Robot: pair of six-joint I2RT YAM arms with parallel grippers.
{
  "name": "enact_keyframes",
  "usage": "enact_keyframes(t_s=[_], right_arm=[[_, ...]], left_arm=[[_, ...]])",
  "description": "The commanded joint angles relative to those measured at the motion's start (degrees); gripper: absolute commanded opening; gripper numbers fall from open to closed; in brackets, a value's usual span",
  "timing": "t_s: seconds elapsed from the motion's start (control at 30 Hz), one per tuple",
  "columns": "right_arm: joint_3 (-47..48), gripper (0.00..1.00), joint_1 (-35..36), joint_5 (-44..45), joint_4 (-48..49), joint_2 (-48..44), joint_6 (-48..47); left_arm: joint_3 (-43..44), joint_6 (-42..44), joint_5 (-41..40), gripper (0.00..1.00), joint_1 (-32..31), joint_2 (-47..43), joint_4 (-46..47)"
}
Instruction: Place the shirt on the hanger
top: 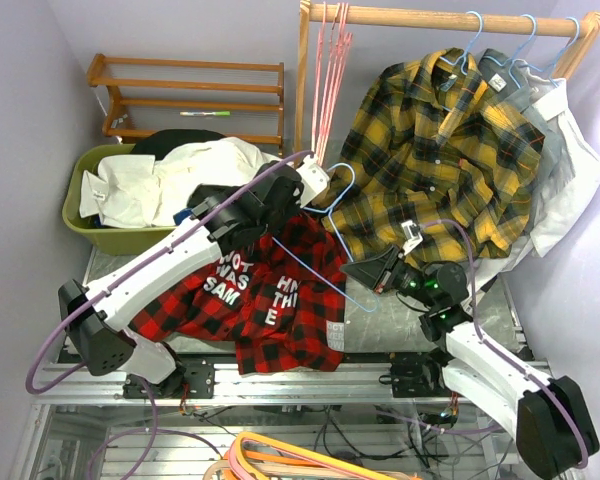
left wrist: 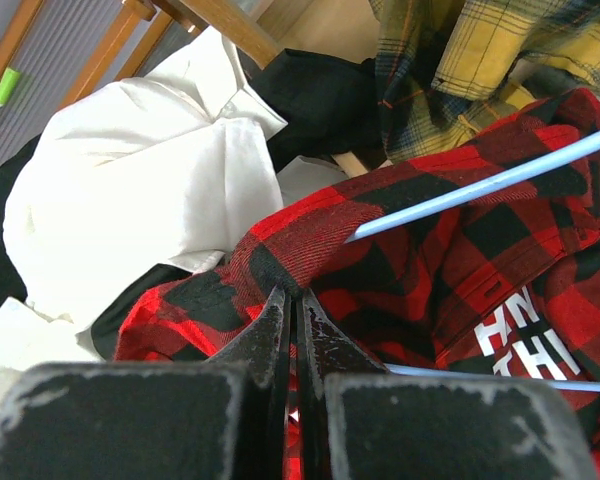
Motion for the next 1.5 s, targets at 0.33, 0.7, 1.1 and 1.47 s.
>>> enact_keyframes(t_s=[0.33,0.7,1.1,1.47], right_arm=[[2.23,0.0,6.54,3.45,24.4,19.21,-6.08],[8.66,0.0,7.4,3.53,36.06,37.28,-6.97],[7.13,0.0,8.15,2.03,46.38,46.55,-7.92],[9.66,0.0,9.49,0.67,46.12,49.25,-9.37]], left_arm=[[6.25,-4.83,12.97,0.07,-0.33,1.73,-5.94],[1.94,-3.95,16.68,0.09,-0.32,-0.77,-6.6],[2.36,13.72,44.49,0.96,24.65,-0.65,-4.3],[11.56,54.04,78.37,0.96,27.87,9.05,-38.81]])
